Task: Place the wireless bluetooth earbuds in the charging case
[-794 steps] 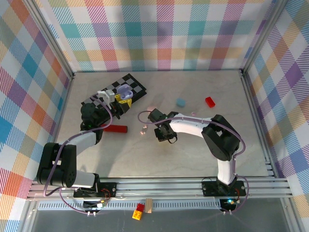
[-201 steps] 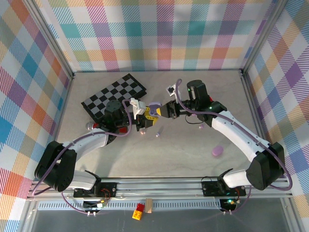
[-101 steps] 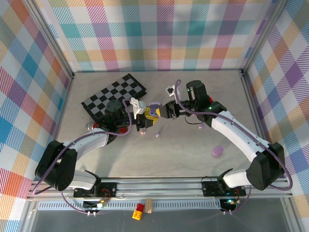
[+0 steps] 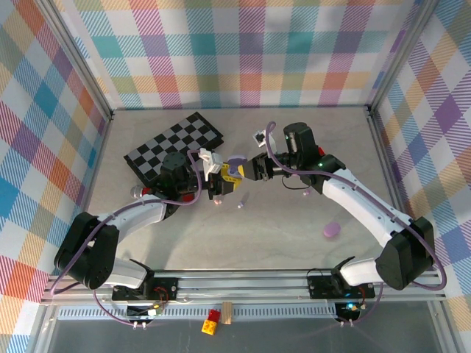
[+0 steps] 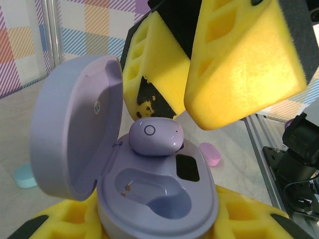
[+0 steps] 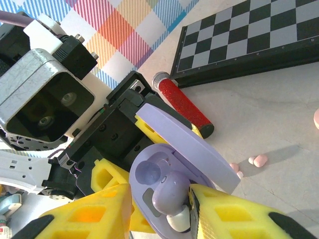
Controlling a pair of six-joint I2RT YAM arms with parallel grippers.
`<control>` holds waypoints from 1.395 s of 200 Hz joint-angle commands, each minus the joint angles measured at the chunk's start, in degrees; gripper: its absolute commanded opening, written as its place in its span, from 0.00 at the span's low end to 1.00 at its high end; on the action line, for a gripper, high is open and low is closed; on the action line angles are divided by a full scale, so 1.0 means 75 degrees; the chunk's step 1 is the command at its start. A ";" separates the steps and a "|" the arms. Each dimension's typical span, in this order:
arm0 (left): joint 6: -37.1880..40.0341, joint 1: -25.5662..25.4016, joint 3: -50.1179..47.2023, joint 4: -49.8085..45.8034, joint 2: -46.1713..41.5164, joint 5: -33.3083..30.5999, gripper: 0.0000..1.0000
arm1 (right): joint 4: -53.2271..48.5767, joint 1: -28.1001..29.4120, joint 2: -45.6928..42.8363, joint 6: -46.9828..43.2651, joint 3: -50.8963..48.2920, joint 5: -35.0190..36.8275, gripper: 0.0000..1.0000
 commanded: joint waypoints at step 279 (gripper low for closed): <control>-0.0516 0.1075 -0.0416 0.1340 -0.0830 0.0347 0.31 | 0.2615 0.0326 0.1812 0.5139 -0.2710 0.2457 0.51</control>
